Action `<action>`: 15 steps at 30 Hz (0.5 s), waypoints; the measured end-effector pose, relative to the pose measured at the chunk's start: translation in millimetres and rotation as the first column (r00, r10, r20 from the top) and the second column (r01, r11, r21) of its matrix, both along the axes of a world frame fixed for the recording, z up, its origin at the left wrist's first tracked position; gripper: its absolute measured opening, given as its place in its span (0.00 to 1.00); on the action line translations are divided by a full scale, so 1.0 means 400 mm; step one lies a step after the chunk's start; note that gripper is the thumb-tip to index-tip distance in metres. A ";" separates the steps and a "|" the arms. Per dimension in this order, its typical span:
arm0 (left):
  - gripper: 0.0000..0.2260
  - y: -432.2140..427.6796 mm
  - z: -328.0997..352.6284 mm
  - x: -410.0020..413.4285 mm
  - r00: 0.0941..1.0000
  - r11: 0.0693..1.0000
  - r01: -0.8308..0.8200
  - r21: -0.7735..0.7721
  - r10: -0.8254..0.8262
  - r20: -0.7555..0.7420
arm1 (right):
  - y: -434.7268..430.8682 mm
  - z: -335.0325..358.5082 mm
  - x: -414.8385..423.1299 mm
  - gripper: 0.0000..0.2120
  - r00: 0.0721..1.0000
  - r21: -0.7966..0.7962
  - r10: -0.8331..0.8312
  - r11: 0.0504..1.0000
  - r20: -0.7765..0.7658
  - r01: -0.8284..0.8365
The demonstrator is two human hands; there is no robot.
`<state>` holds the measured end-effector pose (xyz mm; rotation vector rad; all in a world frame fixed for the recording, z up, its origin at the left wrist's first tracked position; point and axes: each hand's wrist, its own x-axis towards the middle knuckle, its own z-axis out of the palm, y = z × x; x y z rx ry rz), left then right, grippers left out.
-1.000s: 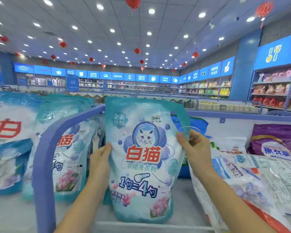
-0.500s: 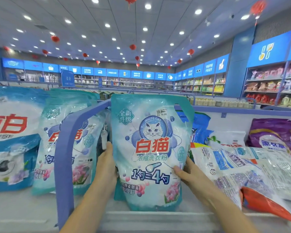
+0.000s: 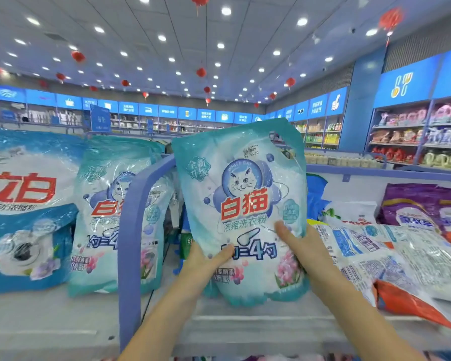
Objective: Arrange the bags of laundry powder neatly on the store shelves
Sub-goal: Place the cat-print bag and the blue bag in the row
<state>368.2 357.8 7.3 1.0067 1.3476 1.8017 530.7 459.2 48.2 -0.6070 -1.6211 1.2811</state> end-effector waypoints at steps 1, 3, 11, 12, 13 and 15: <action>0.28 -0.003 0.003 0.012 0.999 0.999 0.035 0.022 -0.035 0.006 | 0.002 0.008 0.014 0.08 1.000 -0.008 -0.028 1.000 -0.014 0.028; 0.22 0.002 0.002 0.038 0.999 0.997 0.047 0.054 -0.046 -0.010 | 0.001 0.026 0.044 0.11 0.995 -0.029 -0.075 0.997 -0.064 0.073; 0.12 -0.028 -0.015 0.166 0.993 0.994 0.046 0.101 -0.056 0.108 | -0.082 -0.009 0.176 0.17 0.962 -0.141 -0.248 0.963 -0.114 0.232; 0.12 -0.052 -0.016 0.180 0.994 0.994 0.062 0.092 -0.070 0.087 | -0.100 -0.015 0.192 0.16 0.964 -0.151 -0.235 0.965 -0.125 0.216; 0.18 -0.080 -0.018 0.187 0.994 0.991 0.101 0.089 -0.104 0.032 | -0.123 -0.019 0.206 0.17 0.967 -0.165 -0.218 0.967 -0.135 0.195; 0.28 -0.135 -0.035 0.197 0.985 0.986 0.154 0.066 -0.148 -0.088 | -0.173 -0.018 0.223 0.25 0.976 -0.165 -0.183 0.973 -0.120 0.162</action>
